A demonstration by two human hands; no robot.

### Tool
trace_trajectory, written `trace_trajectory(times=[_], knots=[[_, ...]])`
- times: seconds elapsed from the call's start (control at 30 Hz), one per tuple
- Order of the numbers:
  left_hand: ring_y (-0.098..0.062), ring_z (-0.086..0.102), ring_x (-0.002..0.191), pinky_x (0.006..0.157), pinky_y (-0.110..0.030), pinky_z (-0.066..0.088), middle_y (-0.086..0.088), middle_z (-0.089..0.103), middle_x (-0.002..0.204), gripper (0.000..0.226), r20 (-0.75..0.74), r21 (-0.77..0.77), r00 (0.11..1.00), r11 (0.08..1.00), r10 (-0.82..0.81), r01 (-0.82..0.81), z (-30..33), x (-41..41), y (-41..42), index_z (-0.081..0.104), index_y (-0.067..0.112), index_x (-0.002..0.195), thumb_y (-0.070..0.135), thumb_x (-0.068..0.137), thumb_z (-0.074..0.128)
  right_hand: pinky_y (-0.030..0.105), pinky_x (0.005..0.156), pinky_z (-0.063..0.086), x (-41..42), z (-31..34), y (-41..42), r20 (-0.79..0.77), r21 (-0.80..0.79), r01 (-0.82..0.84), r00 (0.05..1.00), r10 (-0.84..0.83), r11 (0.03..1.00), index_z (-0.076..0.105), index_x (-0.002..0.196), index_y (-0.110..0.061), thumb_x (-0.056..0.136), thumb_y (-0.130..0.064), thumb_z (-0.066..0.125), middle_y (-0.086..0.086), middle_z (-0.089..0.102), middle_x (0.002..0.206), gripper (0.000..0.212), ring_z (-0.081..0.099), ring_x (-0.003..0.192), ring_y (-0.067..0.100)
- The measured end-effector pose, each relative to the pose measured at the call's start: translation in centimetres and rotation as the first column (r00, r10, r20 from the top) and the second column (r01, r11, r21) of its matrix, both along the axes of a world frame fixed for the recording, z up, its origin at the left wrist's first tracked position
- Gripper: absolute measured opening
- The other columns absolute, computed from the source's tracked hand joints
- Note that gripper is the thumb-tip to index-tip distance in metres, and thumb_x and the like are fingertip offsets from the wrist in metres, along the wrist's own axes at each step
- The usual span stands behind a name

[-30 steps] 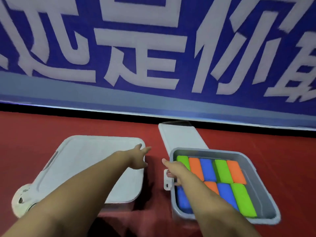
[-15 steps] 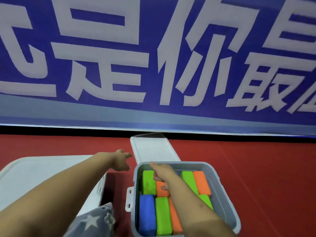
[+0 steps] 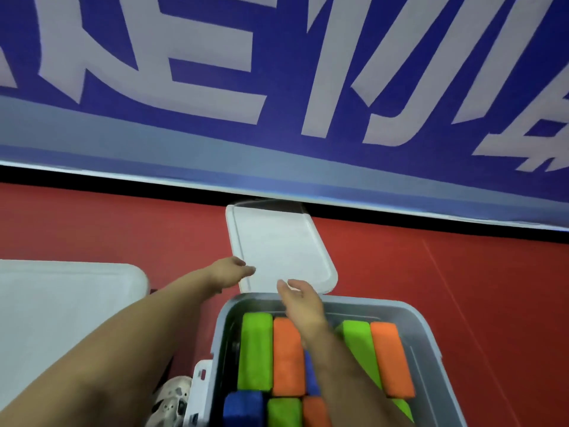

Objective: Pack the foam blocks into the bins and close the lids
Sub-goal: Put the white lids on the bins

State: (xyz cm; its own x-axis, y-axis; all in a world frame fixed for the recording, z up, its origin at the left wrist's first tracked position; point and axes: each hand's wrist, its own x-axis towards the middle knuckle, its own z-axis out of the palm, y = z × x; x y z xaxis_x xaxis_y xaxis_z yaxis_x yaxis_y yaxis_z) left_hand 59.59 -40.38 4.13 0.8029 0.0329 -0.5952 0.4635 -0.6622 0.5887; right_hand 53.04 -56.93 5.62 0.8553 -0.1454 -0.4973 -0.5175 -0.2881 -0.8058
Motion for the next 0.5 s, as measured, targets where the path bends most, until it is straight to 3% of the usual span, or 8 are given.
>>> trace_trajectory(times=[0.1, 0.2, 0.3, 0.43, 0.5], knots=[[-0.024, 0.053, 0.106, 0.081, -0.035, 0.045, -0.005, 0.053, 0.122, 0.045, -0.122, -0.198, 0.937, 0.917, 0.327, -0.346, -7.1, 5.1, 1.0, 0.05, 0.012, 0.13, 0.037, 0.093, 0.056, 0.022, 0.096, 0.04, 5.4, -4.1, 0.0, 0.07, -0.272, -0.2, 0.972, 0.226, 0.941, 0.054, 0.127, -0.016, 0.089, -0.032, 0.06, 0.004, 0.055, 0.119, 0.041, 0.055, 0.108, 0.016], [-0.025, 0.054, 0.099, 0.074, -0.036, 0.045, -0.011, 0.055, 0.12, 0.043, -0.271, -0.292, 0.836, 0.787, 0.477, -0.544, -14.0, 8.7, 1.8, 0.05, 0.009, 0.127, 0.033, 0.092, 0.058, 0.024, 0.101, 0.035, 9.9, -8.6, -0.1, 0.045, -0.483, -0.371, 0.894, 0.446, 0.793, 0.049, 0.133, -0.018, 0.093, -0.031, 0.053, 0.006, 0.047, 0.13, 0.043, 0.048, 0.121, 0.022], [-0.025, 0.054, 0.093, 0.072, -0.039, 0.05, -0.015, 0.051, 0.112, 0.045, -0.406, -0.359, 0.784, 0.707, 0.47, -0.61, -19.4, 11.0, 1.9, 0.045, 0.011, 0.125, 0.038, 0.092, 0.059, 0.026, 0.1, 0.038, 13.3, -11.4, -0.4, -0.017, -0.494, -0.434, 0.871, 0.49, 0.753, 0.046, 0.135, -0.017, 0.094, -0.031, 0.051, 0.009, 0.047, 0.133, 0.044, 0.048, 0.121, 0.024], [-0.022, 0.056, 0.079, 0.058, -0.036, 0.056, -0.014, 0.051, 0.104, 0.042, -0.469, -0.384, 0.8, 0.729, 0.375, -0.566, -25.1, 12.1, 1.4, 0.05, 0.008, 0.118, 0.035, 0.089, 0.063, 0.024, 0.096, 0.04, 15.8, -14.3, -1.6, -0.09, -0.412, -0.455, 0.883, 0.462, 0.79, 0.047, 0.135, -0.016, 0.093, -0.03, 0.056, 0.006, 0.052, 0.133, 0.045, 0.052, 0.119, 0.021], [-0.021, 0.056, 0.069, 0.064, -0.037, 0.053, -0.012, 0.057, 0.09, 0.024, -0.465, -0.356, 0.798, 0.744, 0.383, -0.565, -27.0, 12.1, 0.8, 0.056, 0.006, 0.103, 0.027, 0.092, 0.06, 0.021, 0.092, 0.04, 16.0, -15.8, -2.4, -0.123, -0.366, -0.409, 0.912, 0.392, 0.836, 0.05, 0.131, -0.015, 0.091, -0.029, 0.058, 0.005, 0.056, 0.129, 0.043, 0.054, 0.115, 0.019]])
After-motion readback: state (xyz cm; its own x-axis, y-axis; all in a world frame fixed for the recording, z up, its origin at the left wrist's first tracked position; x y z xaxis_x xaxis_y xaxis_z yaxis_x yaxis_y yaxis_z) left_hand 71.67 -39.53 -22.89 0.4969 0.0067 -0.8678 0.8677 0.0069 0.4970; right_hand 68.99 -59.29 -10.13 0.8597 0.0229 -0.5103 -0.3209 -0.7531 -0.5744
